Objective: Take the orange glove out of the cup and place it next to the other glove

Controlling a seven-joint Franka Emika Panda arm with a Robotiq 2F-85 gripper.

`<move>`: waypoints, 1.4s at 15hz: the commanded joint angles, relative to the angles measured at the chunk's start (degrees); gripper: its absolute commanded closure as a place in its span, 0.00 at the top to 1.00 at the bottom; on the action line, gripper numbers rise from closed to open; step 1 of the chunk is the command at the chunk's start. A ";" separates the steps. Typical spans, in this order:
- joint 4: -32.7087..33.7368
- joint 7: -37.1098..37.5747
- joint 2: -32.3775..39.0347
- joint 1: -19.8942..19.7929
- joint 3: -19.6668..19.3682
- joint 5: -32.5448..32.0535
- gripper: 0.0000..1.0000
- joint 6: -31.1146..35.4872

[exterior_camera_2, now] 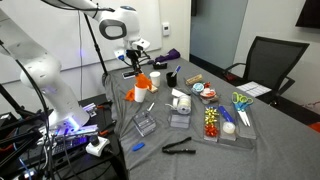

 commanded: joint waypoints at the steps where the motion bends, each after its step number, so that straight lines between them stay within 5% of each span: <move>1: 0.45 -2.05 -1.80 0.48 -1.16 3.32 0.00 -1.29; 12: 6.37 -4.18 -9.60 0.52 -4.06 9.27 0.00 -18.10; 21: 4.15 -4.26 -10.56 1.87 -3.42 13.15 0.00 -17.53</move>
